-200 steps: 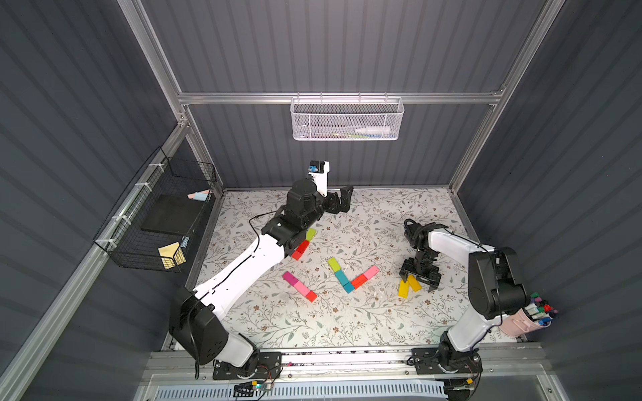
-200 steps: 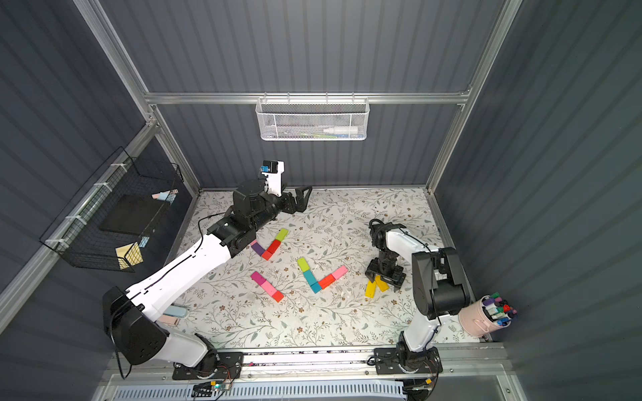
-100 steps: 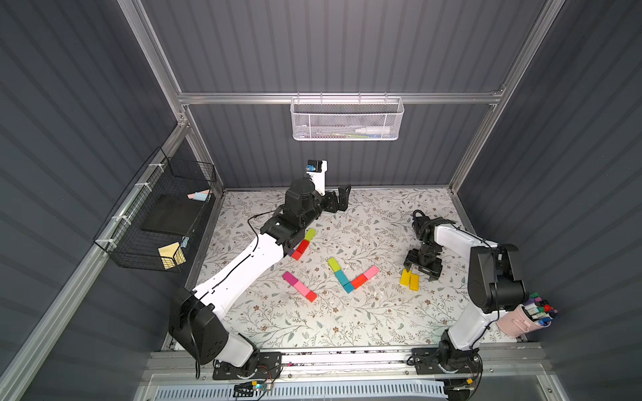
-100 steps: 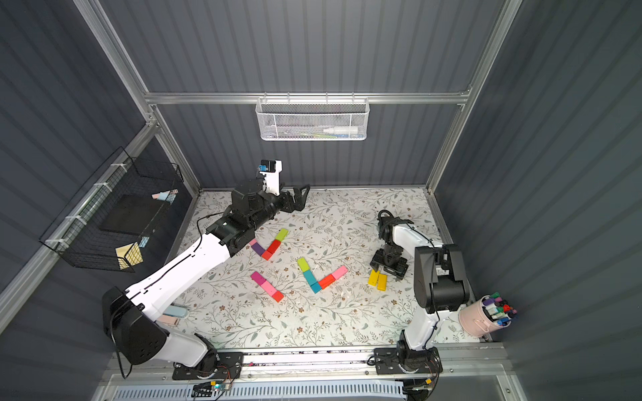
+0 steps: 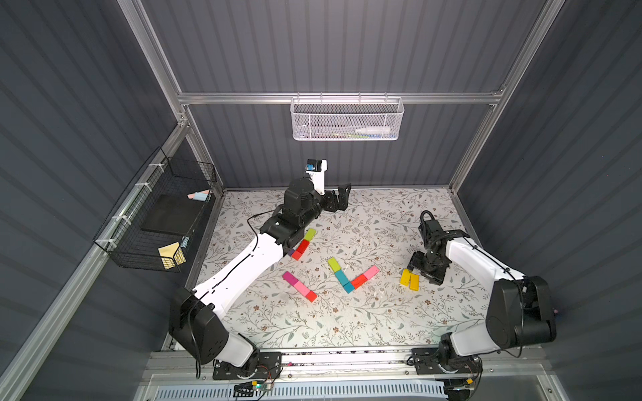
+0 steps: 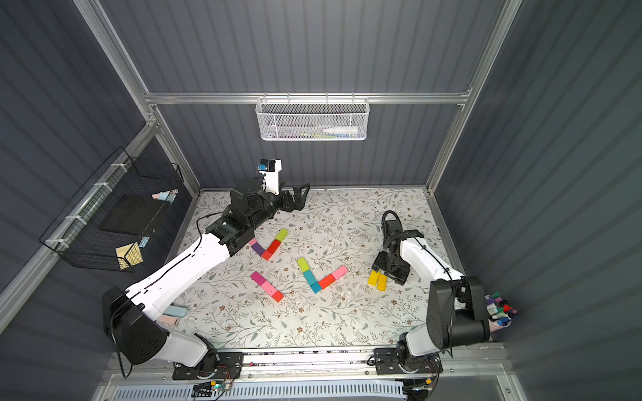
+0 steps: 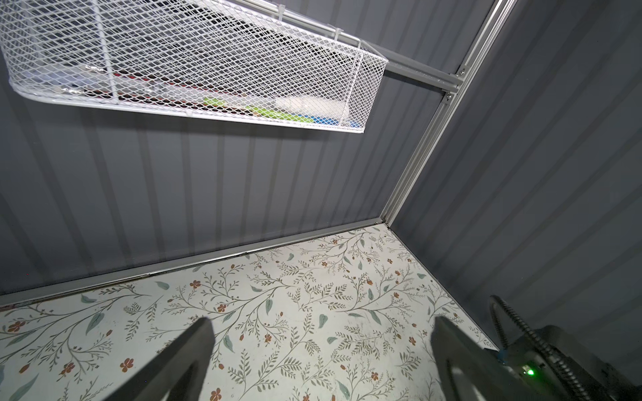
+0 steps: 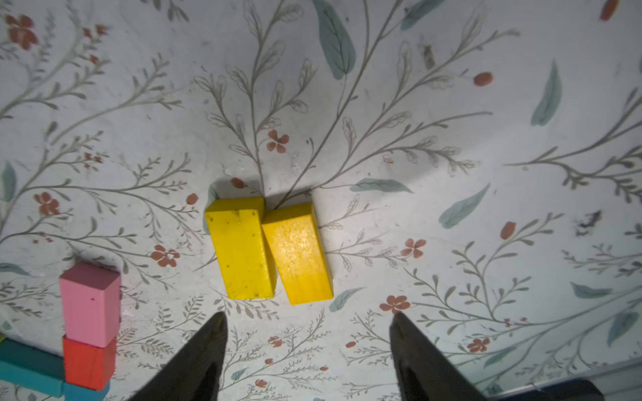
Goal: Assemble the letter v with building blocks
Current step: Adjust the building block at the center of the board, then pick up the building block from the center of the board.
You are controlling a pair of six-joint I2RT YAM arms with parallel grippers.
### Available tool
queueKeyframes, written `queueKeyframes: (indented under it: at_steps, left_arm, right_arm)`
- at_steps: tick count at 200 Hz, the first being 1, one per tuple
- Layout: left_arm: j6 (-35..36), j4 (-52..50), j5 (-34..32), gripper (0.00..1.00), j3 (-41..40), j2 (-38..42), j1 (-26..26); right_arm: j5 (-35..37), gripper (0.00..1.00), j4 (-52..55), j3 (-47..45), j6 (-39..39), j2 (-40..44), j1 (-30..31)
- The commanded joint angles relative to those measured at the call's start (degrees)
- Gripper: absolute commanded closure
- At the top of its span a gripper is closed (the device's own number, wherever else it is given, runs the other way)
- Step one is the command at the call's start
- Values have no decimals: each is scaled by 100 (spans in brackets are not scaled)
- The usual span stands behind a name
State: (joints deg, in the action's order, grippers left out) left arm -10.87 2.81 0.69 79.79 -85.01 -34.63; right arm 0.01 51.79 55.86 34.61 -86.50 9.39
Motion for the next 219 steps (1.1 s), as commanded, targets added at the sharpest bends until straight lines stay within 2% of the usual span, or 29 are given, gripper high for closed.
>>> queueKeyframes:
  at_steps: [1,32,73,153,202,219]
  left_arm:
    - [-20,36,30,0,-94,68,57]
    - [-20,27,41,0,-92,62,58]
    - [-29,44,118,0,-60,-6,63]
    - [-29,1,63,0,-47,-25,80]
    - [-20,-8,28,0,-66,37,108]
    - [-20,-8,67,0,-60,27,106]
  right_arm:
    - [67,30,105,-202,158,-69,28]
    - [-16,37,-71,-427,234,-100,45]
    - [-70,38,-413,-646,213,-266,185]
    - [148,42,-477,-445,65,-763,195]
    - [166,67,-535,-497,46,-824,147]
    - [165,80,-553,-540,12,-770,134]
